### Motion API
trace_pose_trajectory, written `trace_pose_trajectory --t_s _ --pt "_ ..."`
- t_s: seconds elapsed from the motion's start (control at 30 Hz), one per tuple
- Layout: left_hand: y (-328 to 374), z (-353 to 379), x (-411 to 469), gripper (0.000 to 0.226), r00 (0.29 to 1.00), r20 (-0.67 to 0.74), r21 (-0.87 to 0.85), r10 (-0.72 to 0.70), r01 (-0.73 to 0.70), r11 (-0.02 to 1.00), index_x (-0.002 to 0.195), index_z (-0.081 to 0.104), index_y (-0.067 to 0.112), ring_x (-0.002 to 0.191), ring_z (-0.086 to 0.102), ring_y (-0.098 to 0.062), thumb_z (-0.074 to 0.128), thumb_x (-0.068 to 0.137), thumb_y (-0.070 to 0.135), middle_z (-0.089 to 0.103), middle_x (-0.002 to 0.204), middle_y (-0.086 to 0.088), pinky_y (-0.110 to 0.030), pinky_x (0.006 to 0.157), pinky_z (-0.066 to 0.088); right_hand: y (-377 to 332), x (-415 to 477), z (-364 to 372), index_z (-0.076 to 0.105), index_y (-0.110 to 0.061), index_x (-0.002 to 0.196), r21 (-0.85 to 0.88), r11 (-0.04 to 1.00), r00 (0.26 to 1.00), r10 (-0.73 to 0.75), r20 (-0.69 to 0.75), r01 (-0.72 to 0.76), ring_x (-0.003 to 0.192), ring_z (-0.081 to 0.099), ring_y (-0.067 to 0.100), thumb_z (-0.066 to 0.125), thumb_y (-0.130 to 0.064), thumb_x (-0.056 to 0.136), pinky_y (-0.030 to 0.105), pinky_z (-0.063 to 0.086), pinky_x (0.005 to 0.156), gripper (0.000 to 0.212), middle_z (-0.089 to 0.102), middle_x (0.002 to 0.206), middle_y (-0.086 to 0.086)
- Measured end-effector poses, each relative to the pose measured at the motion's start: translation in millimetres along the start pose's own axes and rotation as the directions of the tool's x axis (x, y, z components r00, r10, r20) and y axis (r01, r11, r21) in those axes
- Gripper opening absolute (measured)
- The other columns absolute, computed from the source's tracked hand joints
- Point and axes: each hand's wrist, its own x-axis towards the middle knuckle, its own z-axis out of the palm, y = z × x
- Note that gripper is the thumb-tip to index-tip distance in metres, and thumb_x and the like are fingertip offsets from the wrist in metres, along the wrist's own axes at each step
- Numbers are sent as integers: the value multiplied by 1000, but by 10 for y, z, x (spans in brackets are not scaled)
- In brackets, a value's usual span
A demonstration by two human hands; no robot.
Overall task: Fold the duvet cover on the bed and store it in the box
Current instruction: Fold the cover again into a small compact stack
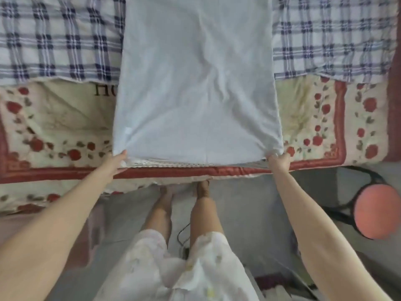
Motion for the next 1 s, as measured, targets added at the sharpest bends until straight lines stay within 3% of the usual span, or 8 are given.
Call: trace_pose_trajectory --t_s 0.17,0.27,0.4,0.5,0.57,0.7,0.77,1.0 --pt "-321 184 406 47 927 -376 390 -13 170 905 129 41 -2 111 51 -39 58 87 9 49 132 -17 -27 95 46 255 141 432 25 -4 142 -351 921 978 112 -178 -170 133 32 32 59 -4 86 41 32 107 65 31 146 17" --pt "-259 590 459 64 884 -351 687 309 19 727 141 25 6 140 15 -38 56 85 12 16 153 -19 -54 114 14 217 151 955 27 -10 144 -544 802 922 -368 -124 247 138 24 31 52 -6 87 42 20 113 62 28 149 13" --pt "-24 1196 838 59 547 304 843 780 -536 48 142 34 11 144 12 -34 54 89 24 18 155 -14 -57 111 5 -215 120 1908 25 -23 150 -491 105 379 -778 501 865 145 18 30 41 -34 95 52 2 116 58 26 155 6" --pt "39 1341 1299 64 533 412 857 739 -501 -117 149 23 25 145 6 -35 37 92 50 9 159 -4 -69 105 3 -915 527 2261 25 -29 148 -343 -493 -138 -707 694 799 140 33 28 33 -45 93 58 11 111 58 35 152 1" --pt "-107 1342 1566 71 608 371 900 702 -422 -110 151 10 32 145 -9 -34 27 90 64 -7 159 2 -74 101 2 -1374 1170 2201 18 -34 149 -439 -495 -102 -742 663 750 141 31 26 28 -52 95 60 11 110 58 30 154 -3" --pt "-339 1426 1757 77 615 372 908 695 -396 -135 151 7 33 143 -20 -31 20 85 71 -11 159 0 -72 101 -9 -1948 2297 1599 1 -36 152 -606 590 777 -625 75 534 148 -1 23 21 -55 97 60 -5 113 61 -2 160 -5" --pt "-286 1484 1663 79 577 397 885 714 -446 -132 149 23 25 145 -5 -36 21 84 69 4 159 -10 -61 105 -18 -2032 2296 1522 2 -24 153 -613 689 853 -520 -47 387 147 -1 25 22 -48 99 58 -4 115 63 -2 161 3" --pt "1457 2052 1945 70 345 465 810 815 -537 -235 144 38 21 143 11 -38 35 81 53 18 157 -4 -58 108 -14 -2650 1697 2263 32 -23 147 -428 -470 -85 -744 663 772 140 30 27 33 -42 92 51 4 114 58 33 153 2"
